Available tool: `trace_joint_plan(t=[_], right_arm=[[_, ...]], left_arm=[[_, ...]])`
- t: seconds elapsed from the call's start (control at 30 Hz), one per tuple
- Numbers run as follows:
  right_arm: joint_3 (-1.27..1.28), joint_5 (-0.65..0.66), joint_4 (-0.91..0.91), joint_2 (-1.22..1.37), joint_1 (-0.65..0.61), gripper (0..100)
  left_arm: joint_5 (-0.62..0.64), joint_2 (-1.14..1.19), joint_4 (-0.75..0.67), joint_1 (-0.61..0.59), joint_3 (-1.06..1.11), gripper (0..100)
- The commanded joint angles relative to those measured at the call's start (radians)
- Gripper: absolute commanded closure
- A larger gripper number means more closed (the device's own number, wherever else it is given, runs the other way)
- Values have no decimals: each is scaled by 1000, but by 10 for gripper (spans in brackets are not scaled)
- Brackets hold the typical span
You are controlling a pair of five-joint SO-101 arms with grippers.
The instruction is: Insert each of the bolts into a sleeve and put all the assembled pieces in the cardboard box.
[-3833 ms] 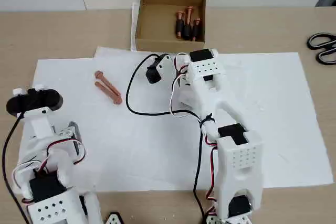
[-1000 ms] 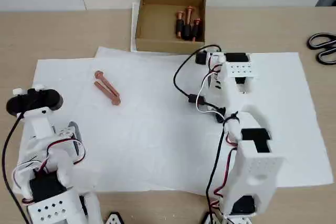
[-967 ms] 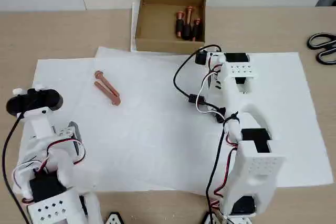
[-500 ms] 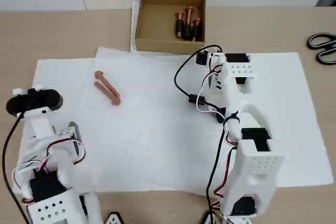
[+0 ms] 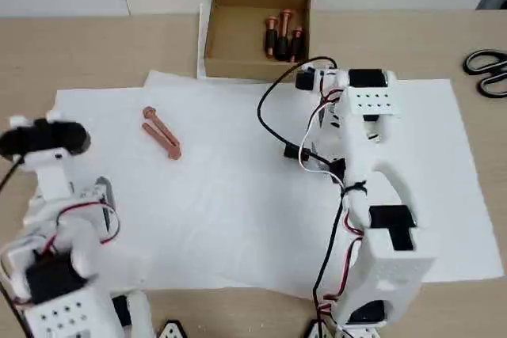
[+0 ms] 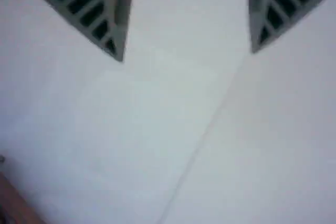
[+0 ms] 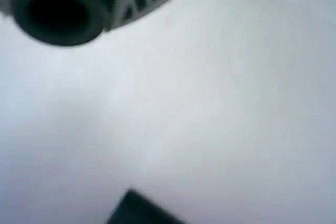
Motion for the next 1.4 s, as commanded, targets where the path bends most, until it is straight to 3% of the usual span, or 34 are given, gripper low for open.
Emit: trace_joint_plan(t=[0.0, 0.13, 0.37, 0.43, 0.57, 0.77, 1.37], right_arm=[[-46, 11, 13, -97, 5, 994], [-44, 8, 13, -113, 5, 994], [-44, 2, 25, -108, 5, 994], [-44, 2, 25, -108, 5, 994], [-44, 2, 27, -113, 5, 994], [-43, 2, 27, -108, 5, 994], [-43, 2, 27, -105, 5, 994]], left_arm=[[15, 238, 18, 2, -202, 850], [152, 522, 18, 54, -414, 851], [511, 939, 14, 307, -694, 850], [545, 1030, 11, 339, -740, 851], [568, 1180, -109, 384, -760, 865], [827, 1347, -321, 384, -765, 922], [852, 1453, -502, 365, -765, 924]])
